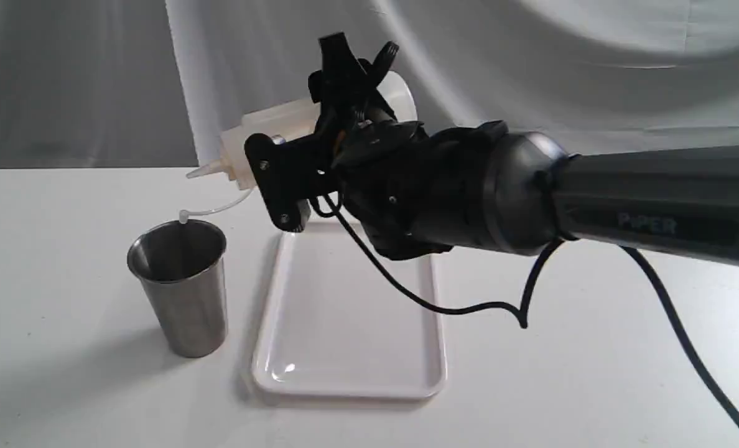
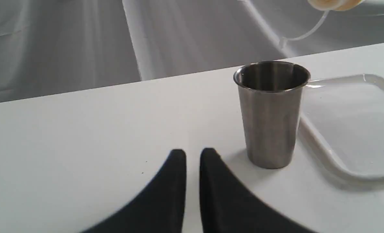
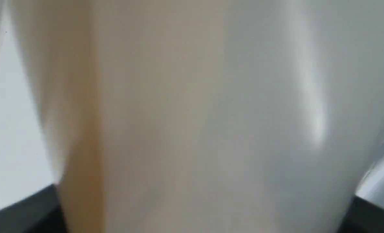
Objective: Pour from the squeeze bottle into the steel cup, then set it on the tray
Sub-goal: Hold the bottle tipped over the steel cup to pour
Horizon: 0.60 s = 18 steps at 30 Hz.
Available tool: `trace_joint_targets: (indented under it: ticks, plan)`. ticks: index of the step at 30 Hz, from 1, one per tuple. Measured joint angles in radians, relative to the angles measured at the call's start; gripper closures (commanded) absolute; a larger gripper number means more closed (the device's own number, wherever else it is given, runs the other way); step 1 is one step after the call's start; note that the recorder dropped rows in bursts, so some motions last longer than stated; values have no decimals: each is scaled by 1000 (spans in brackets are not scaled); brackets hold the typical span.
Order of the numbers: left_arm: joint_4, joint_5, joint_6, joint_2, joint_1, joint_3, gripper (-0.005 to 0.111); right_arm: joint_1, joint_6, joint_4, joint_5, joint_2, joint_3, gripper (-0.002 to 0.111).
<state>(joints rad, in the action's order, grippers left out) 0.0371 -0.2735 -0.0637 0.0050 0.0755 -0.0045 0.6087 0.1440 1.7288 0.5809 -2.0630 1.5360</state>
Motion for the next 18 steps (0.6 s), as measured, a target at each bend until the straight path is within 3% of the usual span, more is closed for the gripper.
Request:
trace_joint_targets:
  ticks: [18]
  plan:
    - [0,0,0,0,0,0,98,19,-119,0,19,-31,4,108]
